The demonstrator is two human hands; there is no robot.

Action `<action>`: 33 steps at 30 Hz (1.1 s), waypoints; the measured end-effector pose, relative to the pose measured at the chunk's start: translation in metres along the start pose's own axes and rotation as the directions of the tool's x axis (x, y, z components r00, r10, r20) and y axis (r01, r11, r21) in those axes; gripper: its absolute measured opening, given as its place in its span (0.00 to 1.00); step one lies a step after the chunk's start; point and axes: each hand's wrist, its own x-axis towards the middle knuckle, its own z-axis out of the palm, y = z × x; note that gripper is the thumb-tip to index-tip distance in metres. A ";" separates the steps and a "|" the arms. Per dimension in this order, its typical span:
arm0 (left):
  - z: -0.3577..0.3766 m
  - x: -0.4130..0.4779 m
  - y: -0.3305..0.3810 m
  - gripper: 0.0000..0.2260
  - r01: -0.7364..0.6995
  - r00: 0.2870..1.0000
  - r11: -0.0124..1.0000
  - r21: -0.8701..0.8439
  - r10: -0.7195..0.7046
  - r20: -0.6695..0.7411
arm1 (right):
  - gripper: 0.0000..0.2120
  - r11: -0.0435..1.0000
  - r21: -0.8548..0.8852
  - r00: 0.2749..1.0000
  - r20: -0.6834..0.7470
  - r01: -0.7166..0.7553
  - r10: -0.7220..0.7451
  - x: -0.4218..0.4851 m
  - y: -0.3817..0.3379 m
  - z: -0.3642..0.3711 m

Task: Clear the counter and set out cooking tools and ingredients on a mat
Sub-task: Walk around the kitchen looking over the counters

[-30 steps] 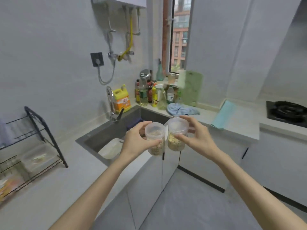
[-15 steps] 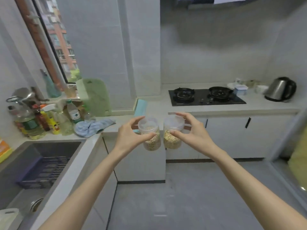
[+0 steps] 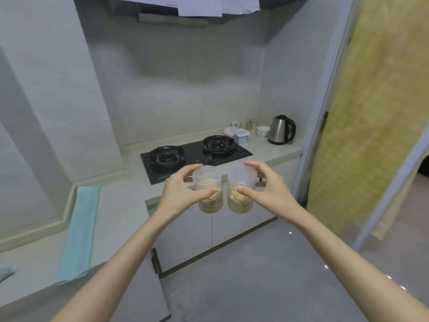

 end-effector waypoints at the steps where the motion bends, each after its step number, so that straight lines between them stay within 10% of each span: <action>1: 0.012 0.022 -0.003 0.30 -0.012 1.000 1.000 -0.005 0.012 0.021 | 0.30 1.000 -0.007 1.000 -0.021 -0.019 0.019 0.013 0.010 -0.007; 33: 0.367 0.505 -0.078 0.30 0.064 0.989 0.998 0.003 -0.064 0.135 | 0.36 0.986 -0.061 0.988 0.002 -0.156 0.157 0.433 0.390 -0.184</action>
